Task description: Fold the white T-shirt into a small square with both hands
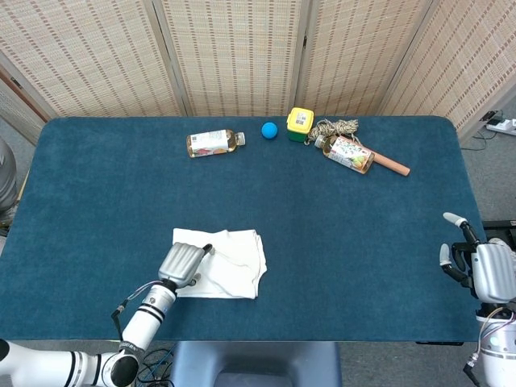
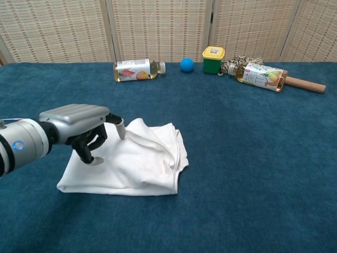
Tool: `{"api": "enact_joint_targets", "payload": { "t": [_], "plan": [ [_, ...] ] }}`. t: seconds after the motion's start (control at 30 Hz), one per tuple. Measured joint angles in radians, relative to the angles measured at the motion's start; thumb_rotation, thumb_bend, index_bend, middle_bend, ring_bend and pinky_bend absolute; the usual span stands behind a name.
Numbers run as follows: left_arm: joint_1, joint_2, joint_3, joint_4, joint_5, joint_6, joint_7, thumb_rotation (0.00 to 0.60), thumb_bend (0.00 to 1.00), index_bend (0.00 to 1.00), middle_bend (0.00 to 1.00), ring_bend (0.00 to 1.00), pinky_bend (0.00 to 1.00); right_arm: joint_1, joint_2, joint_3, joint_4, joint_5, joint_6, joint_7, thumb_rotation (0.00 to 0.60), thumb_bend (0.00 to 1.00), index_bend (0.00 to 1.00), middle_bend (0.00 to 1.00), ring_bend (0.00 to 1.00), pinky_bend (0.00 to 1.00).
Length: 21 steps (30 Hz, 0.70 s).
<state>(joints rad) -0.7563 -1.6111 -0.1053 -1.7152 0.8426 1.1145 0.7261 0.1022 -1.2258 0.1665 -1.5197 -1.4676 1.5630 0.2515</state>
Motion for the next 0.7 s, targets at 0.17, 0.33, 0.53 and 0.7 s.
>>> {"api": "enact_joint_targets", "payload": {
  "t": [0.17,0.33,0.53,0.7],
  "plan": [
    [-0.041,-0.023,-0.046,-0.006,-0.059,-0.009,0.032,0.600,0.32,0.33,0.83,0.78,0.90,-0.004,0.001,0.001,0.003,0.003,0.005,0.004,0.600,0.53,0.22,0.94,0.96,1.00],
    [-0.089,-0.057,-0.091,0.004,-0.120,-0.006,0.074,0.600,0.32,0.30,0.83,0.78,0.90,-0.011,0.001,0.001,0.005,0.007,0.009,0.010,0.600,0.53,0.22,0.94,0.96,1.00],
    [-0.139,-0.121,-0.139,0.066,-0.175,0.006,0.095,0.600,0.32,0.19,0.80,0.77,0.90,-0.018,0.004,0.004,0.005,0.011,0.017,0.013,0.600,0.53,0.22,0.94,0.96,1.00],
    [-0.133,-0.130,-0.150,0.071,-0.149,0.036,0.045,0.600,0.32,0.13,0.79,0.75,0.90,-0.022,0.009,0.006,0.003,0.011,0.024,0.017,0.600,0.53,0.22,0.94,0.96,1.00]
  ]
}}
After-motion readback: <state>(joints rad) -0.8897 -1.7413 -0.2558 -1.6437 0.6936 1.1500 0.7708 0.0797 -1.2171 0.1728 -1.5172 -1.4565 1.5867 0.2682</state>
